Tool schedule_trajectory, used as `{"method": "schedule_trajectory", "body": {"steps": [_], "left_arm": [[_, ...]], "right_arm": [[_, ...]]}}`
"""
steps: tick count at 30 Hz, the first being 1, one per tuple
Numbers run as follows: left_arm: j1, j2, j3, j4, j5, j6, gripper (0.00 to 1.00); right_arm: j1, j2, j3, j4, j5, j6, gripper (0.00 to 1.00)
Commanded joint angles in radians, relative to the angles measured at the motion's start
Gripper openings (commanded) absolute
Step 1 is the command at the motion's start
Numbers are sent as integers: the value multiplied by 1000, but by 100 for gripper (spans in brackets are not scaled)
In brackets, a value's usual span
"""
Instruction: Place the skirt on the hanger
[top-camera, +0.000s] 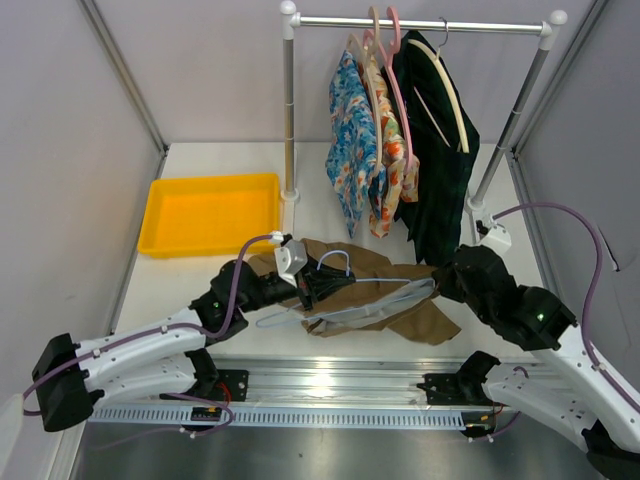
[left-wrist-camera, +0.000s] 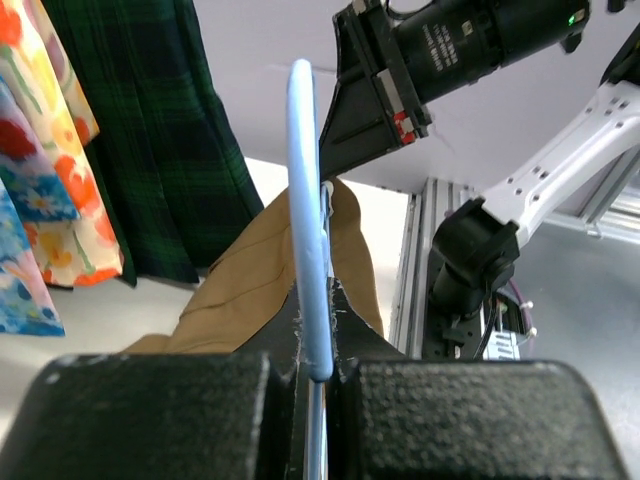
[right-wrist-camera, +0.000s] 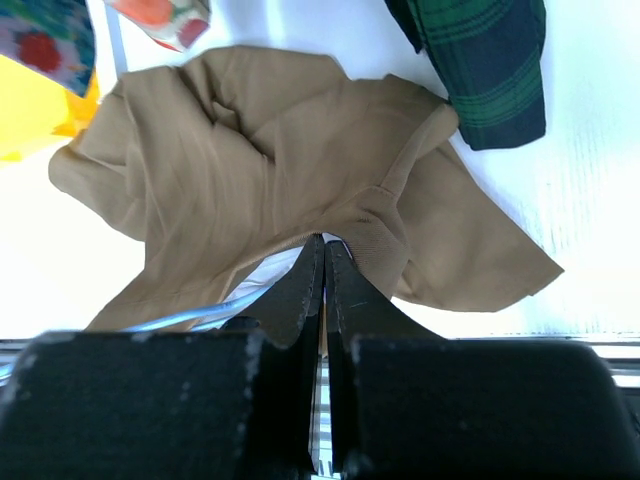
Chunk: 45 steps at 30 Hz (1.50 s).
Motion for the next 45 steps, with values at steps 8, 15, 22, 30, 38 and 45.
{"method": "schedule_trajectory", "body": {"steps": [8,15,22,30,38,45], "left_arm": [[-4,-83,5,158,-20,-33,0],[-4,-131,-7,187,-37,-42,0],[-4,-145,-8,231,-58,-60,0],[-4,-122,-23,331,-120,-79,0],[-4,-110,-28,417,-193,-92,0],[-4,-88,-23,471,-222,-106,0]], "right_arm": [[-4,6,115,8,6,-26,0],[-4,0,119,-6,1,-16,0],[-4,14,168,-20,-11,-26,0],[-4,18,213,11,-95,-51,0],[-4,4,233,-7,-135,-53,0],[-4,-19,225,42,-206,-63,0]]}}
